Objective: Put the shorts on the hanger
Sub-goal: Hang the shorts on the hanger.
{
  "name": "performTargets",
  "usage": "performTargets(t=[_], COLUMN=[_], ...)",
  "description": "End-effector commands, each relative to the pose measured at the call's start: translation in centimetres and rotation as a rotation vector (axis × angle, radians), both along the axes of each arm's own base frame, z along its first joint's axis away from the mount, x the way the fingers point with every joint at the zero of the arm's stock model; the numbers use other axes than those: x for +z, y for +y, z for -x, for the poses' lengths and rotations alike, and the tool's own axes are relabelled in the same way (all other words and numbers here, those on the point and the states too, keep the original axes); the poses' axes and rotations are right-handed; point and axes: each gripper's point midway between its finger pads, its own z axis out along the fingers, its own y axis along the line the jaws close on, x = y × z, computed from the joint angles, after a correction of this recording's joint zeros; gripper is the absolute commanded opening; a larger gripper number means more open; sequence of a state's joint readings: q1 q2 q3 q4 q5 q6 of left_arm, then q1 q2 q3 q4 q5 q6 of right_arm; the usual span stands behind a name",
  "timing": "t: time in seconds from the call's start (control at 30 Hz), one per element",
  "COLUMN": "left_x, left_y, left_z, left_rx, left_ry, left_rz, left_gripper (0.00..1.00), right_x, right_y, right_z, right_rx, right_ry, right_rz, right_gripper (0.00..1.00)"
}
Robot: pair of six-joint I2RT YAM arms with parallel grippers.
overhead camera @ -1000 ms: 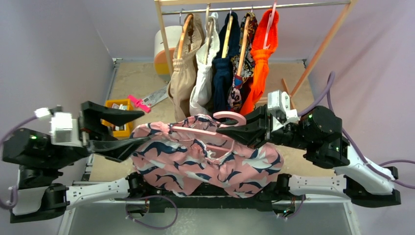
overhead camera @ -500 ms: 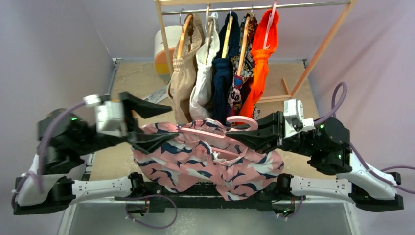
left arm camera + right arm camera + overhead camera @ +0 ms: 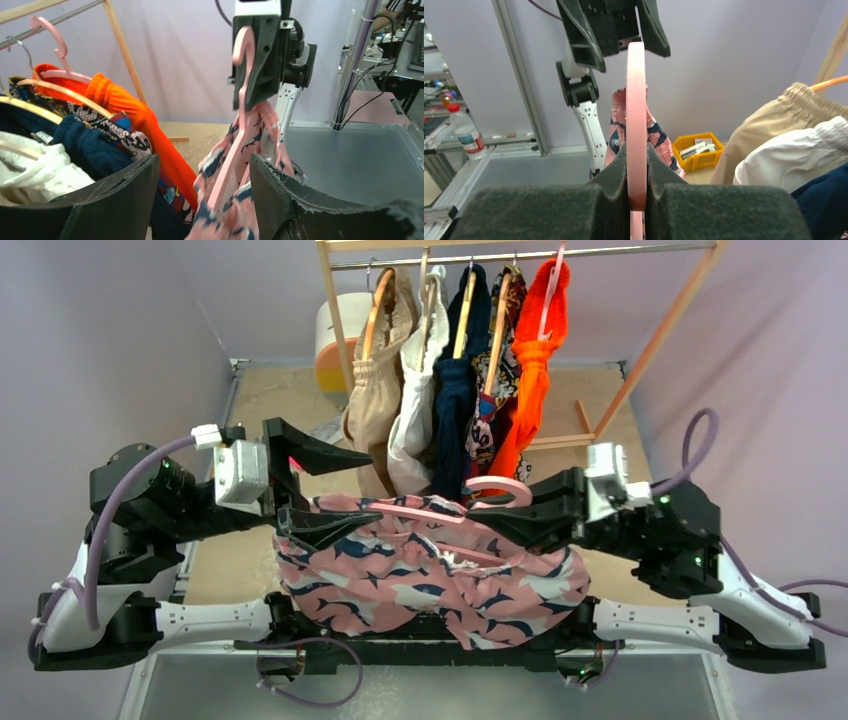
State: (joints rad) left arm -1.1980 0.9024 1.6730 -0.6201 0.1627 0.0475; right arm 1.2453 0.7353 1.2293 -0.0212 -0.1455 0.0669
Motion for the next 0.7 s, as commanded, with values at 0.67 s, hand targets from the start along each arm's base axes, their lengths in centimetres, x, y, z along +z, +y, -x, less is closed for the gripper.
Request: performTargets(t=[0.67], left_x=[-9.3], left_y=[-5.3], left_z=[0.2], left_rx=[-0.153], left_ry=[0.018], left_rz=[-0.348], left_gripper=[0.58], right_x=[0.1], right_y=[2.5], right_z=[0.0], right_rx=[0.04], right_ry=[-0.026], right_rz=[0.068], right_gripper=[0.0])
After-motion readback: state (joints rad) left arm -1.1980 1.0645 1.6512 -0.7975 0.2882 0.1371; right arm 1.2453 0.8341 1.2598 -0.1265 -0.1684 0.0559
